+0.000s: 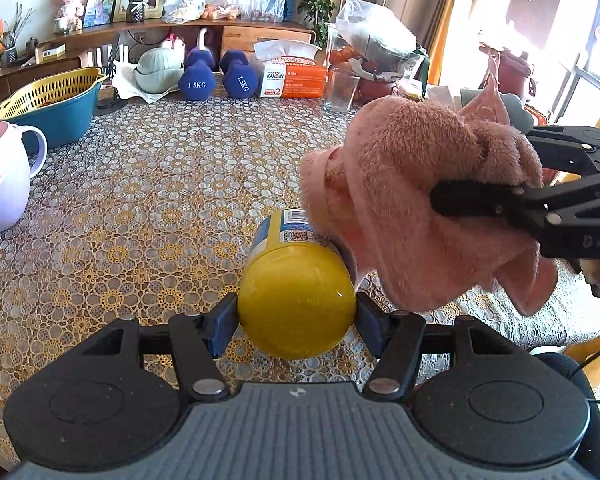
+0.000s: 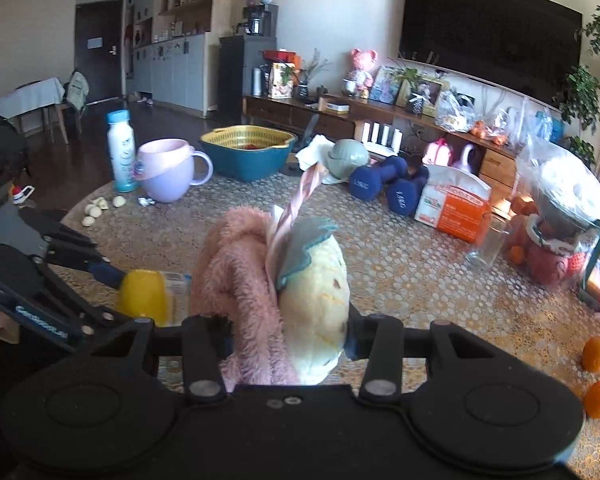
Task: Organize objects
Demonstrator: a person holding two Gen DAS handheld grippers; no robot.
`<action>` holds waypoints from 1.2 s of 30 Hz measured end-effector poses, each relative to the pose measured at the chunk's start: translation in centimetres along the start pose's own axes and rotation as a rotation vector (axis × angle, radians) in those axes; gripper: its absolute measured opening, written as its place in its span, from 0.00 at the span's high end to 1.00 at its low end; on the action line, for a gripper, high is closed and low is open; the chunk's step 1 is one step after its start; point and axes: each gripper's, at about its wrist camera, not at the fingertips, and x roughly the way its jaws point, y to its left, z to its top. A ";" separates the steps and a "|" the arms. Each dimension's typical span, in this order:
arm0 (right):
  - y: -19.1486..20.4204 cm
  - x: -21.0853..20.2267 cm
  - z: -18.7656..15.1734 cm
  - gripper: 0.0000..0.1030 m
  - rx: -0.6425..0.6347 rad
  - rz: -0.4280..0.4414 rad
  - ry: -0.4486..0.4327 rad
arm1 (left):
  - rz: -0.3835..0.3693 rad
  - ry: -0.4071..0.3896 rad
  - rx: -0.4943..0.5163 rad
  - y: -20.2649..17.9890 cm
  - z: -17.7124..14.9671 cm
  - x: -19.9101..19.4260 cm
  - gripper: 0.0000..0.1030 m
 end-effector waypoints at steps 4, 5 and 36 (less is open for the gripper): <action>1.8 0.9 0.3 0.56 -0.033 0.099 0.010 | 0.001 0.002 0.011 -0.1 0.1 0.0 0.40; 2.2 1.3 0.3 0.56 -0.044 0.108 0.019 | 0.001 0.002 0.015 -0.1 0.1 0.0 0.40; -1.3 7.3 -1.9 0.56 0.015 -0.083 0.165 | 0.019 -0.077 0.097 -1.5 1.5 -1.8 0.41</action>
